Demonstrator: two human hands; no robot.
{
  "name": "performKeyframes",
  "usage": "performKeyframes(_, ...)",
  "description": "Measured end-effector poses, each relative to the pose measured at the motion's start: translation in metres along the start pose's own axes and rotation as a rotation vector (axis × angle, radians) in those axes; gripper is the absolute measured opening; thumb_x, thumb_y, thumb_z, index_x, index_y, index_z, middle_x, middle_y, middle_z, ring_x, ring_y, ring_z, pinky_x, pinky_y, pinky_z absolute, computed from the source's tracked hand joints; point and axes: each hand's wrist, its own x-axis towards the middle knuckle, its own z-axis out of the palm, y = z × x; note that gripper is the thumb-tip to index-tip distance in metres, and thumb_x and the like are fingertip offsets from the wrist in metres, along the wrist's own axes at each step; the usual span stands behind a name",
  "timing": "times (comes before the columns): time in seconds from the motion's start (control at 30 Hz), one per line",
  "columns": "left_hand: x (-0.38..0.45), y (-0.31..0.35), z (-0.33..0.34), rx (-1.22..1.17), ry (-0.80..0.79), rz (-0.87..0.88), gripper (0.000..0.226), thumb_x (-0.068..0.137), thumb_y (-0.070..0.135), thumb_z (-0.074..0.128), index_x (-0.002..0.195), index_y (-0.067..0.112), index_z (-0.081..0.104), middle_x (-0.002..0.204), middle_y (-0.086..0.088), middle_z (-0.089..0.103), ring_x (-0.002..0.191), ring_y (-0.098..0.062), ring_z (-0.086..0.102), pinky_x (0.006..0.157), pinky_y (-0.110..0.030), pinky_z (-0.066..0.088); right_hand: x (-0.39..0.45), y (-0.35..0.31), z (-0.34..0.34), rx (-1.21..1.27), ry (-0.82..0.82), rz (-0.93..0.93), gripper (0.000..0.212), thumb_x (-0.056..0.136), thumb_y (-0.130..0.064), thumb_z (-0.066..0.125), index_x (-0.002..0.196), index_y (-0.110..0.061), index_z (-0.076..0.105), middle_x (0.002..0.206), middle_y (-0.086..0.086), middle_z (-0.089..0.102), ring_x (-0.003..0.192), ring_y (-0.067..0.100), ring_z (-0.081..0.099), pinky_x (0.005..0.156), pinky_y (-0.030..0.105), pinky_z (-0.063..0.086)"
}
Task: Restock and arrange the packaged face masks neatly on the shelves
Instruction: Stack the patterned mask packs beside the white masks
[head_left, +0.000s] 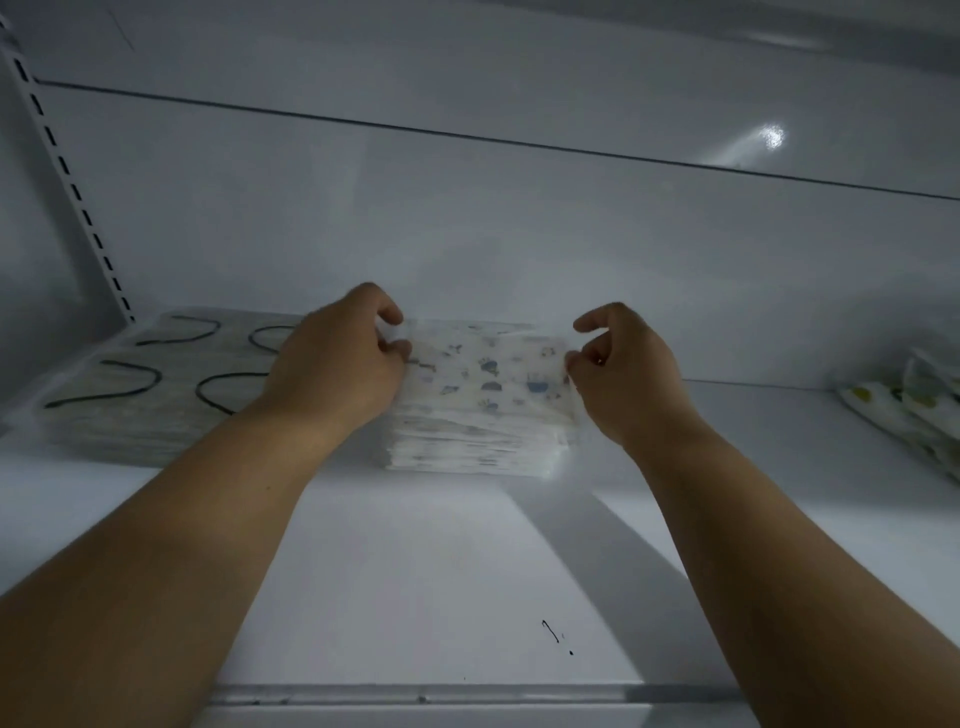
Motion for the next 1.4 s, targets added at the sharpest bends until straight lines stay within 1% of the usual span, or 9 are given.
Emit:
performKeyframes(0.1, 0.022, 0.004, -0.005, 0.017, 0.004, 0.025, 0.015, 0.094, 0.026, 0.064, 0.107, 0.022, 0.059, 0.087, 0.002, 0.062, 0.086, -0.022, 0.056, 0.073, -0.029, 0.037, 0.024, -0.011, -0.004, 0.023, 0.037, 0.045, 0.013, 0.093, -0.015, 0.06, 0.099, -0.026, 0.056, 0.085, -0.002, 0.067, 0.065, 0.013, 0.066, 0.036, 0.014, 0.037)
performKeyframes(0.23, 0.041, 0.0, 0.006, 0.209, -0.265, -0.011, 0.016, 0.09, 0.024, 0.067, 0.106, 0.024, 0.062, 0.11, -0.004, 0.065, 0.103, -0.025, 0.058, 0.08, -0.029, 0.04, 0.047, -0.01, 0.003, 0.015, -0.05, 0.161, 0.013, 0.09, -0.011, 0.061, 0.099, -0.021, 0.061, 0.076, 0.007, 0.071, 0.052, 0.016, 0.064, 0.046, 0.022, 0.043)
performKeyframes(0.33, 0.037, -0.006, 0.016, 0.243, -0.376, -0.025, 0.011, 0.089, 0.026, 0.07, 0.097, 0.026, 0.062, 0.11, -0.002, 0.065, 0.101, -0.023, 0.059, 0.077, -0.026, 0.037, 0.045, -0.001, 0.007, 0.005, -0.147, 0.192, 0.01, 0.088, -0.008, 0.061, 0.093, -0.016, 0.065, 0.065, 0.009, 0.07, 0.044, 0.019, 0.054, 0.046, 0.024, 0.041)
performKeyframes(0.5, 0.044, -0.007, 0.011, 0.418, -0.241, 0.032, 0.016, 0.089, 0.015, 0.063, 0.101, 0.024, 0.068, 0.114, -0.004, 0.067, 0.105, -0.028, 0.061, 0.08, -0.03, 0.041, 0.047, 0.0, 0.01, 0.058, -0.064, 0.159, 0.016, 0.092, -0.005, 0.057, 0.086, -0.017, 0.065, 0.068, 0.004, 0.068, 0.037, 0.003, 0.055, 0.049, 0.028, 0.047)
performKeyframes(0.6, 0.058, 0.001, 0.008, 0.409, -0.151, 0.072, 0.02, 0.089, 0.01, 0.059, 0.102, 0.022, 0.071, 0.113, -0.005, 0.067, 0.102, -0.029, 0.061, 0.077, -0.03, 0.04, 0.058, -0.002, 0.011, 0.161, -0.004, 0.185, 0.02, 0.091, -0.003, 0.056, 0.084, -0.017, 0.067, 0.072, 0.003, 0.068, 0.052, 0.01, 0.063, 0.057, 0.032, 0.054)
performKeyframes(0.73, 0.075, 0.007, 0.016, 0.264, -0.127, 0.038, 0.02, 0.092, 0.006, 0.056, 0.089, 0.02, 0.07, 0.108, -0.006, 0.069, 0.098, -0.029, 0.062, 0.078, -0.029, 0.041, 0.064, -0.002, 0.014, 0.179, -0.021, 0.232, 0.024, 0.09, 0.0, 0.054, 0.085, -0.017, 0.07, 0.07, 0.004, 0.067, 0.052, 0.01, 0.057, 0.047, 0.02, 0.045)
performKeyframes(1.0, 0.082, -0.012, 0.041, 0.17, -0.127, -0.037, 0.024, 0.09, 0.006, 0.055, 0.075, 0.024, 0.059, 0.103, -0.007, 0.067, 0.096, -0.03, 0.06, 0.076, -0.03, 0.041, 0.025, 0.018, 0.008, 0.125, -0.061, 0.241, 0.02, 0.088, -0.001, 0.058, 0.09, -0.016, 0.071, 0.059, 0.0, 0.065, 0.039, 0.003, 0.052, 0.042, 0.02, 0.039)
performKeyframes(1.27, 0.074, 0.005, 0.054, 0.352, -0.259, -0.016, 0.037, 0.101, 0.039, 0.048, 0.106, 0.012, 0.071, 0.123, -0.017, 0.056, 0.109, -0.036, 0.055, 0.093, -0.039, 0.047, -0.001, 0.01, 0.02, -0.19, -0.05, 0.095, 0.014, 0.089, -0.017, 0.062, 0.102, -0.019, 0.068, 0.096, -0.003, 0.064, 0.077, 0.015, 0.062, 0.065, 0.024, 0.047)
performKeyframes(1.4, 0.061, 0.007, 0.052, 0.127, -0.154, 0.374, 0.023, 0.091, 0.026, 0.057, 0.1, 0.018, 0.077, 0.116, -0.006, 0.064, 0.108, -0.03, 0.058, 0.095, -0.039, 0.047, -0.011, 0.007, 0.026, -0.436, -0.044, -0.154, 0.021, 0.092, -0.031, 0.06, 0.109, -0.024, 0.072, 0.117, -0.002, 0.056, 0.11, 0.022, 0.05, 0.096, 0.031, 0.041)
